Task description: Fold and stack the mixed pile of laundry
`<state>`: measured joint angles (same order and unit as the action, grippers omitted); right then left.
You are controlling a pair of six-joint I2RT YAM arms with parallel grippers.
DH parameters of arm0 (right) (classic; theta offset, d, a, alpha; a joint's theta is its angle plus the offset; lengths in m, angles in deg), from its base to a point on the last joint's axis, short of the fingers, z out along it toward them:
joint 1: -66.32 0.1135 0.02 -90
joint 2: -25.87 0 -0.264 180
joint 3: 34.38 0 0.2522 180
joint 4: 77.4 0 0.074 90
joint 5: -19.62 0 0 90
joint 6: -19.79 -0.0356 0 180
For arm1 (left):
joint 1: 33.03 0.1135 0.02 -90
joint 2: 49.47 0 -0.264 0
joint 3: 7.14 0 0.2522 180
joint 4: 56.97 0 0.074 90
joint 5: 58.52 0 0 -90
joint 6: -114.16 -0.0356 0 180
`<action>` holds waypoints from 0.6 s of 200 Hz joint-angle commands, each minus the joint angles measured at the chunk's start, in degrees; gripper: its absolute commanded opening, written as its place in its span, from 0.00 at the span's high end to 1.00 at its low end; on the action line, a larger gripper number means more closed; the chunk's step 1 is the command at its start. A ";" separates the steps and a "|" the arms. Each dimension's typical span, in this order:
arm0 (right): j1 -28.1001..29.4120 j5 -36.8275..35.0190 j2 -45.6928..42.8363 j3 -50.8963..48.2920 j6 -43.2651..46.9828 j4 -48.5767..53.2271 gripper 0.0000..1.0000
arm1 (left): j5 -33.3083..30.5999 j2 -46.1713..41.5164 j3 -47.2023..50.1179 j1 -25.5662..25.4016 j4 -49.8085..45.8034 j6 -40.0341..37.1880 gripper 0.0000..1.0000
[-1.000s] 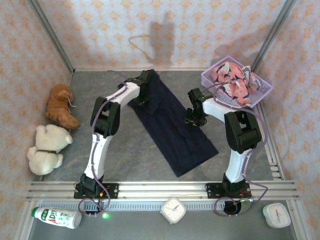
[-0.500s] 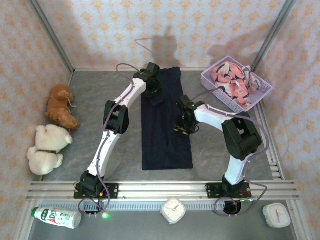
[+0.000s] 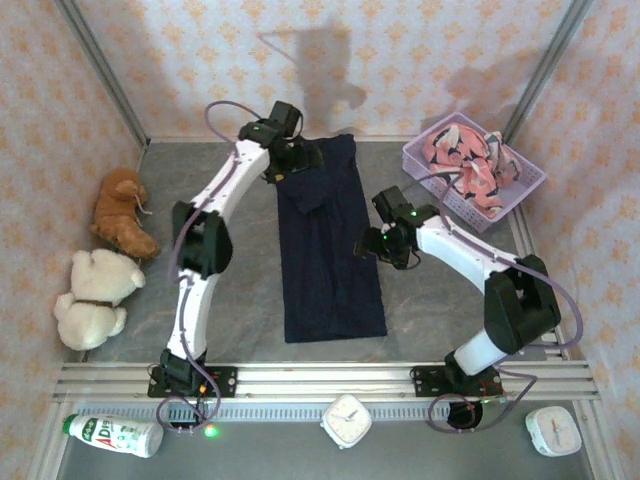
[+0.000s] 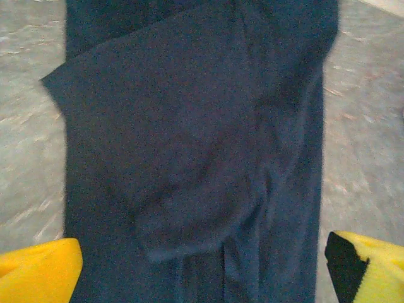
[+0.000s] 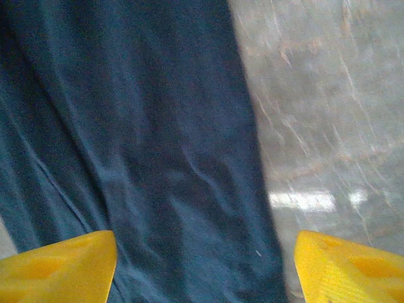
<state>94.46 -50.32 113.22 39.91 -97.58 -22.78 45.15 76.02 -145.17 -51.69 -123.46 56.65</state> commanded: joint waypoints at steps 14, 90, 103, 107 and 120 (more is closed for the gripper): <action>1.51 4.05 -4.84 -7.10 3.82 4.13 0.28 | 0.04 -20.37 25.64 -1.70 8.22 3.76 0.05; 4.55 9.85 -13.02 -21.12 0.34 2.20 0.35 | -4.59 -44.60 67.98 -19.76 14.56 21.45 0.17; 4.74 10.98 -13.67 -22.98 -0.46 0.79 0.36 | -5.10 -46.74 71.15 -22.54 13.15 23.31 0.20; 4.74 11.38 -13.80 -23.42 -0.68 0.27 0.37 | -5.21 -47.29 72.30 -23.43 12.81 23.75 0.21; 4.81 12.69 -13.75 -24.44 -1.58 -1.56 0.38 | -5.41 -49.16 75.28 -25.51 11.96 25.03 0.26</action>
<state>98.98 -40.18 100.48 17.53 -96.77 -21.62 42.98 31.43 -73.52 -74.57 -110.52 75.88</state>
